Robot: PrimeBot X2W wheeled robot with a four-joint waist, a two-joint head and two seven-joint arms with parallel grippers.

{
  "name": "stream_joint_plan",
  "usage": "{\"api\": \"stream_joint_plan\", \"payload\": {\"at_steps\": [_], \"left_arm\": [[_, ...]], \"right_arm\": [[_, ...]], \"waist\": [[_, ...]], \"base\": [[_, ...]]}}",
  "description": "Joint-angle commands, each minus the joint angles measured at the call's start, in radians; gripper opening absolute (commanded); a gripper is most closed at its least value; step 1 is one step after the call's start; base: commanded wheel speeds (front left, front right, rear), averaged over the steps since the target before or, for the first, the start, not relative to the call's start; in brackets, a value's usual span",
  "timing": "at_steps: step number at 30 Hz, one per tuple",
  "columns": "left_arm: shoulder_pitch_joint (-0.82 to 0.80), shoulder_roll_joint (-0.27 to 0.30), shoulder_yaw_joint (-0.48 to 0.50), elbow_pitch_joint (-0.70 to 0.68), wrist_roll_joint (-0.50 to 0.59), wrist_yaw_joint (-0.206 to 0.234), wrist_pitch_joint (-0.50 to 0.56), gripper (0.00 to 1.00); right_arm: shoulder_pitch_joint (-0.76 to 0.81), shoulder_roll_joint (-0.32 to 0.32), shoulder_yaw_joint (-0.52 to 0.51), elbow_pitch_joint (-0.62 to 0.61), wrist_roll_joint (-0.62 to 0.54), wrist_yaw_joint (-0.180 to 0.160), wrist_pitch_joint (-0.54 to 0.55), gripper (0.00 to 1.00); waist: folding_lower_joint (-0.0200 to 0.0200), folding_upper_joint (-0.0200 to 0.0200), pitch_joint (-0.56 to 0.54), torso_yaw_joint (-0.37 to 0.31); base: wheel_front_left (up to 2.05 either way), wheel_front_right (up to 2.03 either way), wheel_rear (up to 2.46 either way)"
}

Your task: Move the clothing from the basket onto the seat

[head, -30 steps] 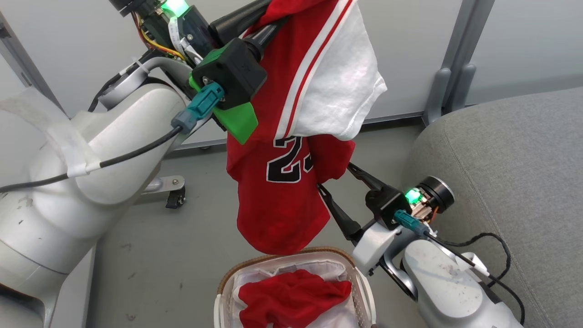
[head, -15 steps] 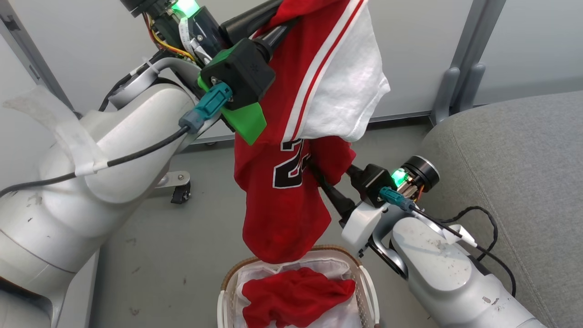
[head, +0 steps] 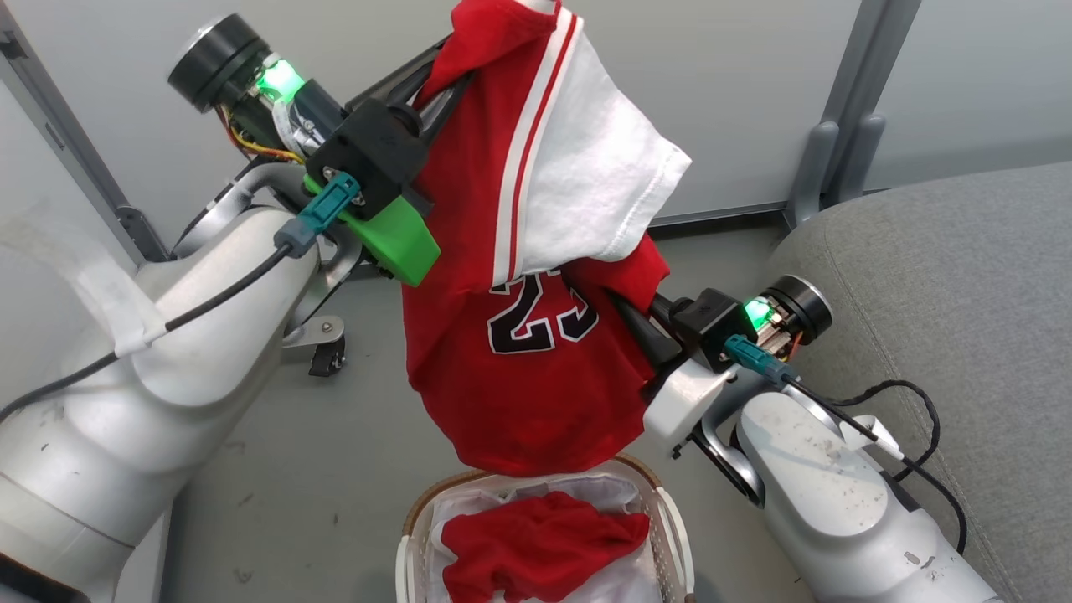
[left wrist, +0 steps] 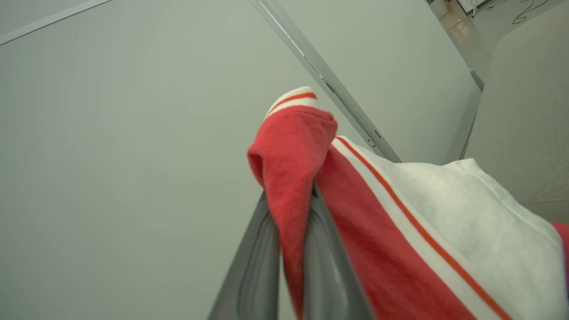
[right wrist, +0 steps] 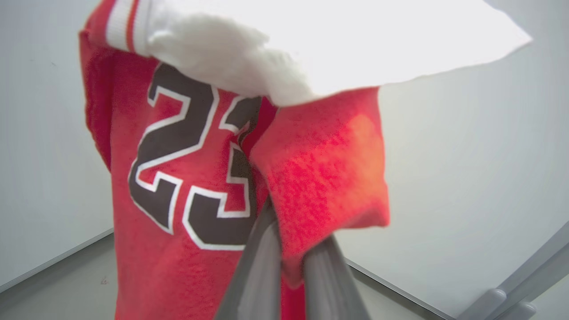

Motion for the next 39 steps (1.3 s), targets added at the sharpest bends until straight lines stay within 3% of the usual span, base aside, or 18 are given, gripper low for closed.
{"api": "stream_joint_plan", "payload": {"at_steps": [1,5,6,7,8,9,17,28,39], "left_arm": [[0.032,0.002,0.015,-0.003,-0.019,0.012,-0.003,0.00],[0.116,-0.009,0.046,-0.006,-0.058,0.033,-0.003,0.23],[0.143,-0.017,0.061,-0.014,-0.073,0.039,-0.003,0.35],[0.166,-0.025,0.075,-0.021,-0.086,0.045,-0.003,0.70],[0.201,-0.035,0.096,-0.030,-0.100,0.051,-0.003,0.96],[0.230,-0.042,0.110,-0.036,-0.107,0.055,-0.003,1.00],[0.469,-0.116,0.214,-0.063,-0.095,0.069,-0.002,1.00],[0.748,-0.245,0.393,-0.053,-0.028,0.012,-0.002,1.00],[0.857,-0.306,0.461,-0.015,0.070,-0.030,-0.002,1.00]], "right_arm": [[0.017,-0.003,-0.017,-0.014,-0.007,-0.001,-0.001,0.00],[0.031,-0.003,-0.067,-0.046,-0.021,-0.001,-0.001,0.00],[0.036,-0.003,-0.083,-0.055,-0.027,-0.001,-0.001,0.00],[0.040,-0.003,-0.093,-0.063,-0.029,-0.001,-0.001,0.00],[0.045,-0.003,-0.107,-0.073,-0.034,-0.001,-0.001,0.00],[0.048,-0.003,-0.119,-0.080,-0.038,-0.001,-0.001,0.00],[0.066,-0.003,-0.182,-0.128,-0.069,-0.001,-0.001,0.00],[0.080,-0.003,-0.239,-0.183,-0.097,-0.001,-0.001,0.00],[0.071,-0.003,-0.305,-0.217,-0.130,-0.001,-0.001,0.00]], "waist": [[0.0000,0.0000,0.000,-0.003],[0.0000,0.0000,0.000,-0.008],[0.0000,0.0000,-0.001,-0.009],[0.0000,0.0000,-0.001,-0.010],[0.0000,0.0000,-0.003,-0.011],[0.0000,0.0000,-0.004,-0.011],[0.0000,0.0000,-0.008,-0.011],[0.0000,0.0000,-0.004,-0.026],[0.0000,0.0000,0.004,-0.039]], "base": [[0.00,0.00,0.00],[0.00,0.00,0.00],[0.00,0.00,0.00],[0.00,0.00,0.00],[0.00,0.00,0.00],[0.00,0.00,0.00],[0.00,0.00,0.00],[0.00,0.00,0.00],[0.00,0.00,0.00]]}}
